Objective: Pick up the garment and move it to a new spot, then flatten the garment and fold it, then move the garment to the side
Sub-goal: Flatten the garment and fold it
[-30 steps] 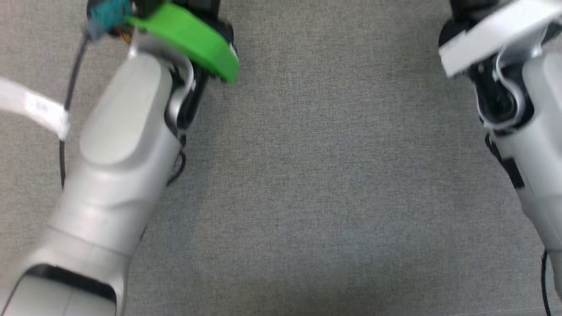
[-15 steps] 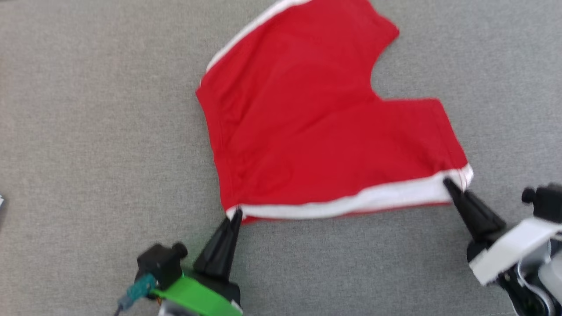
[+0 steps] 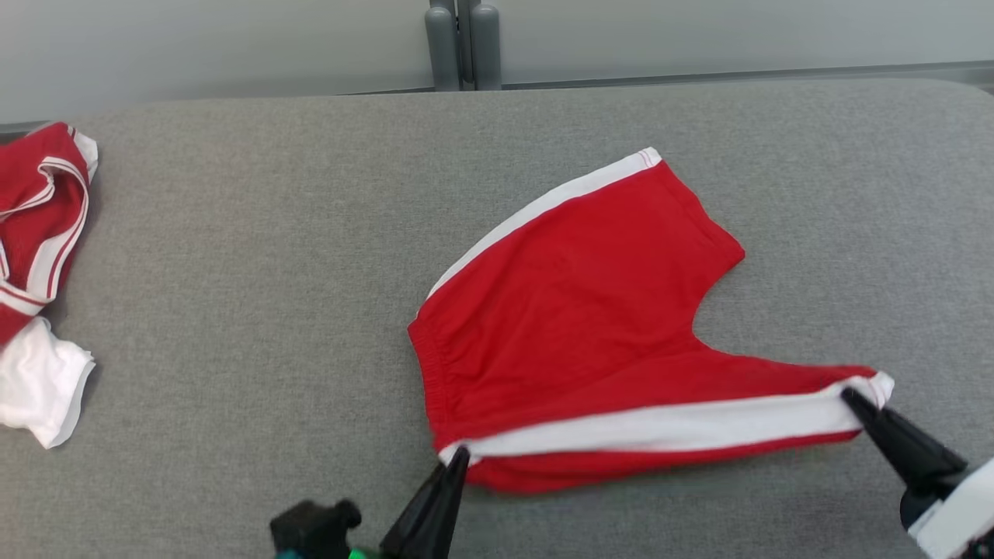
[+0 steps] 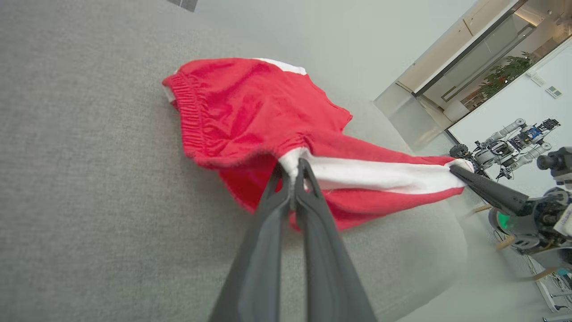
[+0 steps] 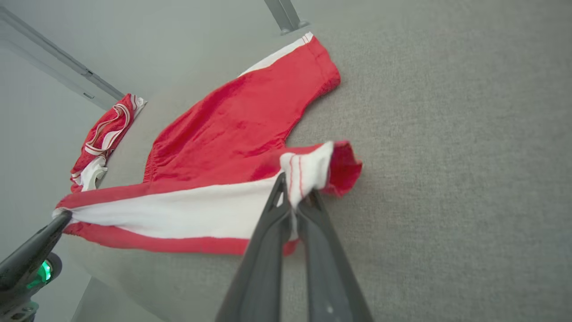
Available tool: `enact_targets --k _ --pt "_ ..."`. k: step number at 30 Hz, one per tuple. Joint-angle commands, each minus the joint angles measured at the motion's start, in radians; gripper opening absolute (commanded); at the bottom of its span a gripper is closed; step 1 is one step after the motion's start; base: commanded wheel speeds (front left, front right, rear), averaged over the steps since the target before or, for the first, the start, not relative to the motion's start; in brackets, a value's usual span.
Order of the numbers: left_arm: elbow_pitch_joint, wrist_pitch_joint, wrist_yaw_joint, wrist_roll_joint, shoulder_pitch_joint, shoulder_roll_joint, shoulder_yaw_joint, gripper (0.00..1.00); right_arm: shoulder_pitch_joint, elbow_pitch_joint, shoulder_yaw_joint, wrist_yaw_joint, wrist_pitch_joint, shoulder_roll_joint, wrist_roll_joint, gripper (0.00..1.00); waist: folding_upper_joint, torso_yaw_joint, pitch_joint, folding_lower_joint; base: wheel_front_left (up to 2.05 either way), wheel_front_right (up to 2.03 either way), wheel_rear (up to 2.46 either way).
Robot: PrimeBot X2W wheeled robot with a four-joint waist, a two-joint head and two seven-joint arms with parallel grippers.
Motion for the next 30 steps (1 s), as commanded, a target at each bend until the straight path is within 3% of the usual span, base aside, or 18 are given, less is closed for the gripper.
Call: enact_targets --k 1,7,17,30 --pt "-0.006 0.021 -0.001 0.026 -0.075 -0.008 -0.009 0.0 -0.046 0.009 -0.018 0.0 0.027 -0.009 -0.007 0.0 0.0 0.063 0.069 0.0001 0.0 0.0 0.0" --pt "0.026 0.109 0.021 0.047 -0.289 -0.068 -0.01 0.0 -0.272 0.074 -0.047 0.0 0.183 -0.017 -0.019 0.0 0.0 0.143 0.179 0.0001 0.0 0.0 0.0" --pt "0.141 0.198 0.029 0.037 -0.488 -0.124 -0.019 0.0 -0.599 0.263 -0.026 0.0 0.336 0.043 -0.074 0.0 0.0 0.223 0.259 0.0001 0.0 0.0 0.0" --pt "0.272 0.141 0.046 0.041 -0.637 -0.159 -0.026 0.0 -0.828 0.43 0.01 0.0 0.425 0.048 -0.135 0.0 0.0 0.26 0.301 0.0001 0.0 0.0 0.0"
